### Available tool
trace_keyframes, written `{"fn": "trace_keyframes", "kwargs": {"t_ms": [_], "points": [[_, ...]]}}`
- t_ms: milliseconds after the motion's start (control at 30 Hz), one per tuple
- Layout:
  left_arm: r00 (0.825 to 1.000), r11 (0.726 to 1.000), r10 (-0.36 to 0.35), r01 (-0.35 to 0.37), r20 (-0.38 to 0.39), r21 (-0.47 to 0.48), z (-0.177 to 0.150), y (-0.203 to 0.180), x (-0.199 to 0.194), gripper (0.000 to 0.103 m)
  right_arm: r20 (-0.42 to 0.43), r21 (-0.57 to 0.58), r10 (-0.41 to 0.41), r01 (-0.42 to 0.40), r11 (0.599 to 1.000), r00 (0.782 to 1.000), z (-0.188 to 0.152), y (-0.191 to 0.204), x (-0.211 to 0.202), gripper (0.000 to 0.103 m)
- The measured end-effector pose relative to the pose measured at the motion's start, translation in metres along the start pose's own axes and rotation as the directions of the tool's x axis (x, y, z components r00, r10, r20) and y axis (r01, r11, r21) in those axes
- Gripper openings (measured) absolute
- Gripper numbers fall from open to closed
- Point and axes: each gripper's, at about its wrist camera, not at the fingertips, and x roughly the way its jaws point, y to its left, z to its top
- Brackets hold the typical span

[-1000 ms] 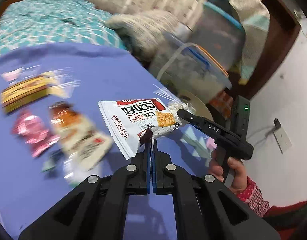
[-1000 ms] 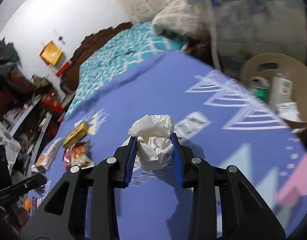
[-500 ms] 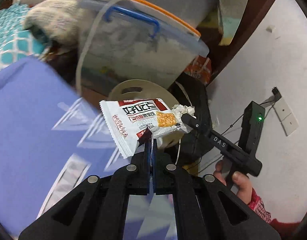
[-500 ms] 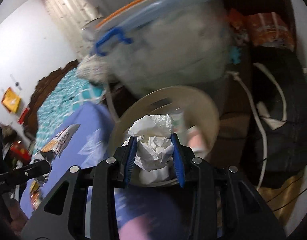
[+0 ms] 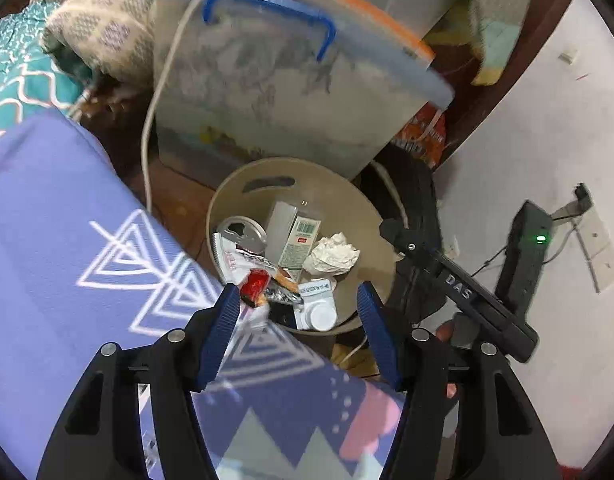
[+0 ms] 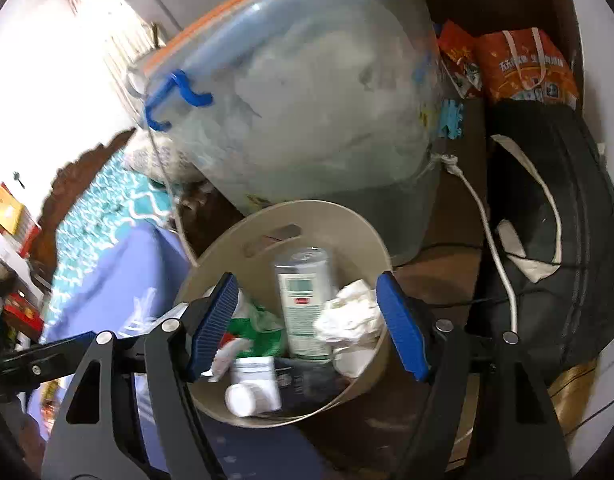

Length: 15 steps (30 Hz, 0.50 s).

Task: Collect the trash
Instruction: 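Carry wrapper and tissue over the beige bin and open both tools, then grasp the pink candy wrapper with the left tool while the right tool grasps the orange snack wrapper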

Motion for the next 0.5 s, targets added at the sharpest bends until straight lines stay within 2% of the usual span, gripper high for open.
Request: {"fn": "trace_keyframes", "kwargs": {"t_ms": [100, 200, 267, 333, 433, 500], "points": [[0.998, 0.999, -0.029, 0.030, 0.051, -0.017, -0.011, 0.006, -0.034, 0.057, 0.004, -0.022, 0.053, -0.053, 0.998, 0.999, -0.007, 0.023, -0.012, 0.070], [0.994, 0.999, -0.031, 0.035, 0.107, -0.038, -0.027, 0.014, -0.069, 0.057, -0.059, -0.157, 0.084, -0.092, 0.983, 0.995, -0.019, 0.063, -0.010, 0.068], [0.991, 0.998, -0.014, 0.022, 0.131, -0.054, -0.040, 0.022, -0.090, 0.057, -0.120, -0.261, 0.074, -0.103, 0.960, 0.990, -0.030, 0.093, -0.002, 0.067], [0.989, 0.998, 0.005, 0.005, 0.147, -0.066, -0.053, 0.030, -0.108, 0.057, -0.147, -0.359, 0.065, -0.115, 0.926, 0.987, -0.041, 0.124, 0.003, 0.067], [0.985, 0.996, 0.033, -0.018, 0.170, -0.087, -0.077, 0.043, -0.133, 0.057, -0.173, -0.508, -0.037, -0.056, 0.860, 0.984, -0.056, 0.159, 0.023, 0.066], [0.983, 0.993, 0.053, -0.034, 0.174, -0.111, -0.094, 0.054, -0.150, 0.057, -0.112, -0.595, -0.187, 0.085, 0.799, 0.976, -0.057, 0.160, 0.041, 0.058]]}}
